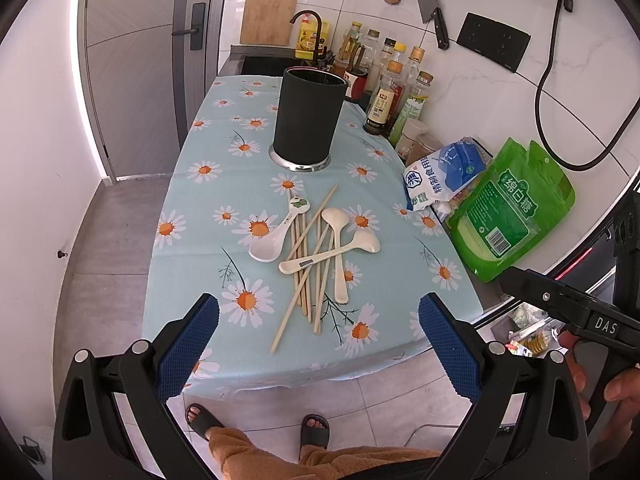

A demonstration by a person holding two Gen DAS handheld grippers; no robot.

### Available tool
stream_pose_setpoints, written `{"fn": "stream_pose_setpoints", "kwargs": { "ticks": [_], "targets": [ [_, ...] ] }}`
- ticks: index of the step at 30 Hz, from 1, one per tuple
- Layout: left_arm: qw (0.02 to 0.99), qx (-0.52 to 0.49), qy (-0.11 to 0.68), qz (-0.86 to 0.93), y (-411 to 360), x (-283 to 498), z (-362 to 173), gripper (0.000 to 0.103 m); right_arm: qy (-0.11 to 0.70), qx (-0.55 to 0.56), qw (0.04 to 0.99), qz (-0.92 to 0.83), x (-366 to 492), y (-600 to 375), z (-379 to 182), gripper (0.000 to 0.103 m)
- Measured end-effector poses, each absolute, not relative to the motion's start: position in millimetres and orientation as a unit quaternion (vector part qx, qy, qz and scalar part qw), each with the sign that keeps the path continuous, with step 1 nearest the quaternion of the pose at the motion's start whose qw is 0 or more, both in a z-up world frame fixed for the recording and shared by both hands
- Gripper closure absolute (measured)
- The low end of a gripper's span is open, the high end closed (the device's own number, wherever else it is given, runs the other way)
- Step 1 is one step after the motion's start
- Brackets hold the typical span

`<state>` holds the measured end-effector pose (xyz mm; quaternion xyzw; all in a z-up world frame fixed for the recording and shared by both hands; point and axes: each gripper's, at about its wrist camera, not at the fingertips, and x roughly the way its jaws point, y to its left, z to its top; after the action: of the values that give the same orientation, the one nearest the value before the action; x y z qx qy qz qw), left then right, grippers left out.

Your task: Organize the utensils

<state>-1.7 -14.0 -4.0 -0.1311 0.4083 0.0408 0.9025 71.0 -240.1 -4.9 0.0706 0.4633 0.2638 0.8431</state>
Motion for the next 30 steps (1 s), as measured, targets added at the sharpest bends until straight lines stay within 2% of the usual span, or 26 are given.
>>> {"fn": "stream_pose_setpoints", "kwargs": {
  "ticks": [19,30],
  "targets": [
    [0.901,-0.129,0.411,0.043,-16.0,3.8,-5.0,0.006,0.468,0.079,0.837,0.272,76.6,-239.2,-10.8,0.004],
    [0.887,-0.127,0.44,0.056,-20.2,14.4,-14.5,0.006,0.502,0.11,0.81,0.282,92.9,-243.3,-28.1,0.004]
  ]
}}
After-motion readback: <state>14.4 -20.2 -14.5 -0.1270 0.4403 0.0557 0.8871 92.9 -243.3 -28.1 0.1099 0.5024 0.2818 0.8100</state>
